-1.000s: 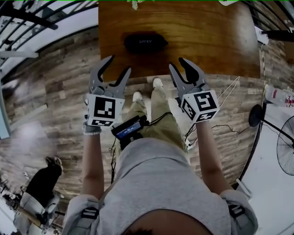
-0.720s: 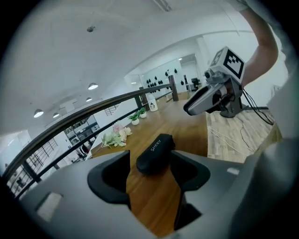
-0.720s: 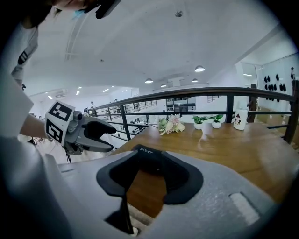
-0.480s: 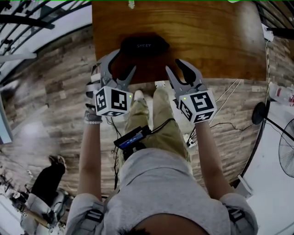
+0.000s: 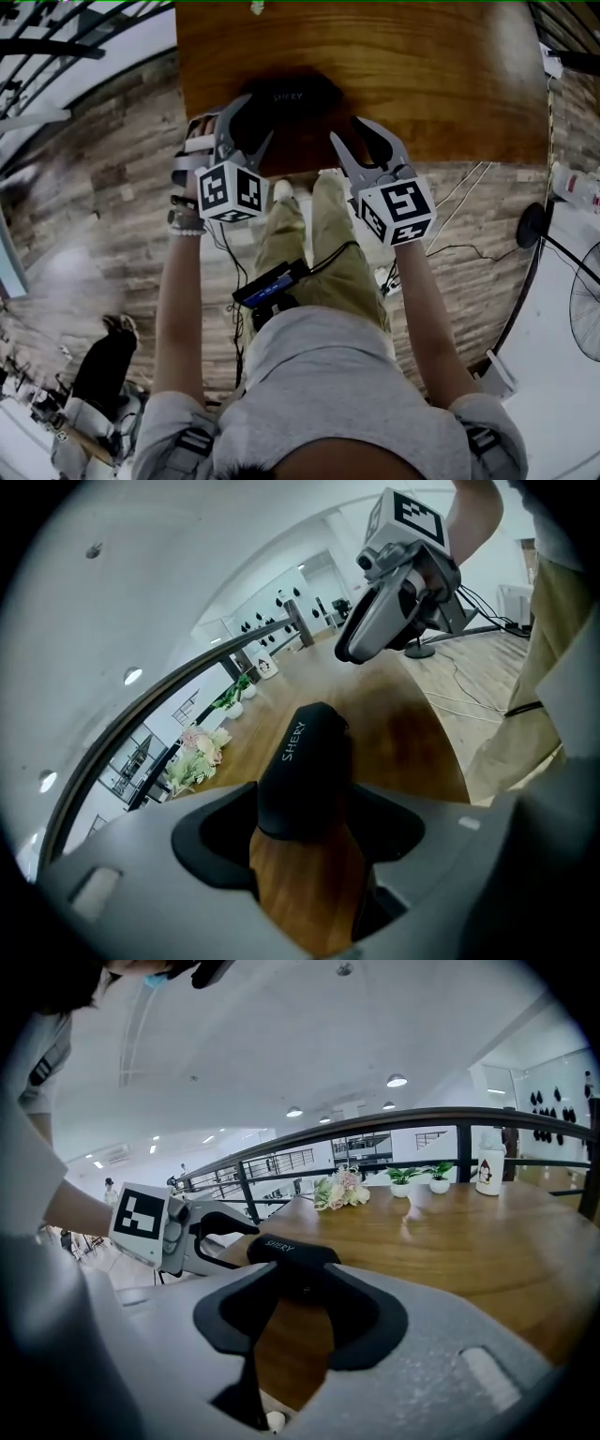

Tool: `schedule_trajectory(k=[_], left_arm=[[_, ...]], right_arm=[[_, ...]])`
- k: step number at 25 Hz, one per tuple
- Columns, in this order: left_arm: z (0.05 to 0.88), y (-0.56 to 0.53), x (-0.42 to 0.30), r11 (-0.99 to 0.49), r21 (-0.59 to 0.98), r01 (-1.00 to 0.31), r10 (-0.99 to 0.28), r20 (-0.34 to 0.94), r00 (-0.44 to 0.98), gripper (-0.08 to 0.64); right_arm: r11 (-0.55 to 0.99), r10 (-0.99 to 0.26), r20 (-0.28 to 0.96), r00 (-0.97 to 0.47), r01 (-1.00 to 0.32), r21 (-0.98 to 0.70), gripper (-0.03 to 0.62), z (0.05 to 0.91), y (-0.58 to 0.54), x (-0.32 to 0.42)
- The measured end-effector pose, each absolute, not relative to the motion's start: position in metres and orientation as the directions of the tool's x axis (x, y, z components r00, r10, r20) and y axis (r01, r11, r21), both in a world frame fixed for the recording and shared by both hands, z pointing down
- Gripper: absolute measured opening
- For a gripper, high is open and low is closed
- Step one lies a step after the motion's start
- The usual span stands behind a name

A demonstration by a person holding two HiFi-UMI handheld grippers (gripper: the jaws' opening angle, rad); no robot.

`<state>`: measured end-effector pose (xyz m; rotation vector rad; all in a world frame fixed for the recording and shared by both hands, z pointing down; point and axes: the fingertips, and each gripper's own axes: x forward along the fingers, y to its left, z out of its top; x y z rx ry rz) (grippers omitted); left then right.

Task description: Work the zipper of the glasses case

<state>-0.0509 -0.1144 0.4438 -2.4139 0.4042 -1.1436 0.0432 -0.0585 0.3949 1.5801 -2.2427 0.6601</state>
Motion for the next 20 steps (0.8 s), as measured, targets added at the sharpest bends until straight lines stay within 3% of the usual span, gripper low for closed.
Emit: schedule_trajectory(k=[10, 20], left_arm=[[0.447, -0.133, -0.045, -0.843, -0.535, -0.056, -0.465, 0.672, 0.577, 0.253], [0.447, -0.138, -0.045, -0.839, -0.544, -0.029, -0.462, 0.683, 0.566, 0.244]], right_arm=[[0.293, -0.781, 0.521, -0.345, -0.939, -0.181, 0.143, 0.407, -0.064, 0.046], [0.313, -0.749, 0.588, -0.304, -0.946, -0.091, 0.098, 0.436, -0.082, 0.034]])
